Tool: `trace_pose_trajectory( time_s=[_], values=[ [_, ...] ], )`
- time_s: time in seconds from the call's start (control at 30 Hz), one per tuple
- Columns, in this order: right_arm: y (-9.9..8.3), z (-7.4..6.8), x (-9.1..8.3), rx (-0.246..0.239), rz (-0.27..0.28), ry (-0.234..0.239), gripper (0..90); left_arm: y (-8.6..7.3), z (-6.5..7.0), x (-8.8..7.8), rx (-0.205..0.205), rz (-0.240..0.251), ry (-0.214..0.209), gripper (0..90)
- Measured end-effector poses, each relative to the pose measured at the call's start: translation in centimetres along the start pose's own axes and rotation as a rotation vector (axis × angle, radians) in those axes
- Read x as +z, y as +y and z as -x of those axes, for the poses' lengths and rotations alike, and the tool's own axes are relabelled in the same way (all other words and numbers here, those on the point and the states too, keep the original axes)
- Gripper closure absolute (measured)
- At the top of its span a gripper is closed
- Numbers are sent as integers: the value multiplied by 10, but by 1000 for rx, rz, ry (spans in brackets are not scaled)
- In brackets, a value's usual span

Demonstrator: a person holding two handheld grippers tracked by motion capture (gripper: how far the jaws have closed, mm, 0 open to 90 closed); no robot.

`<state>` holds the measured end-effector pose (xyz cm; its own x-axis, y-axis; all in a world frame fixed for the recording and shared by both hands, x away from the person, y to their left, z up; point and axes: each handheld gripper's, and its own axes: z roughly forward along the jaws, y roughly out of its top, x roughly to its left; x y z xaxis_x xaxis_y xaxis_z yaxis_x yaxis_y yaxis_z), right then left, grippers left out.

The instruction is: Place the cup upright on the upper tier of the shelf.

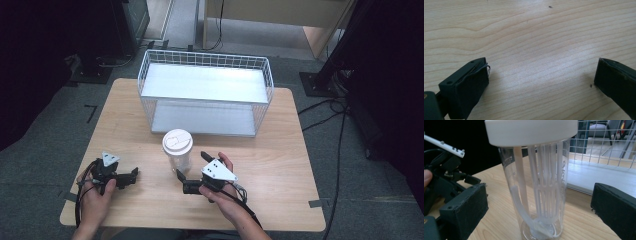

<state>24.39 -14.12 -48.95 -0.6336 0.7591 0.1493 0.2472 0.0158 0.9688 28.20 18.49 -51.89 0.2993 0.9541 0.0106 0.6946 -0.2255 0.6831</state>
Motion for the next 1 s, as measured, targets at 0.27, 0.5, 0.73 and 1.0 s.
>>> trace_pose_trajectory(
  time_s=[0.27,0.5,0.73,1.0],
  values=[
    [1,-4,13,19,31,-50,9,0,0,0,0,0,0,0],
    [4,-6,26,33,55,-71,9,0,0,0,-2,1,0,0],
    [10,-12,37,59,62,-77,9,0,0,0,-1,1,0,0],
    [14,-18,47,69,72,-80,11,0,0,0,0,-1,0,0]
  ],
)
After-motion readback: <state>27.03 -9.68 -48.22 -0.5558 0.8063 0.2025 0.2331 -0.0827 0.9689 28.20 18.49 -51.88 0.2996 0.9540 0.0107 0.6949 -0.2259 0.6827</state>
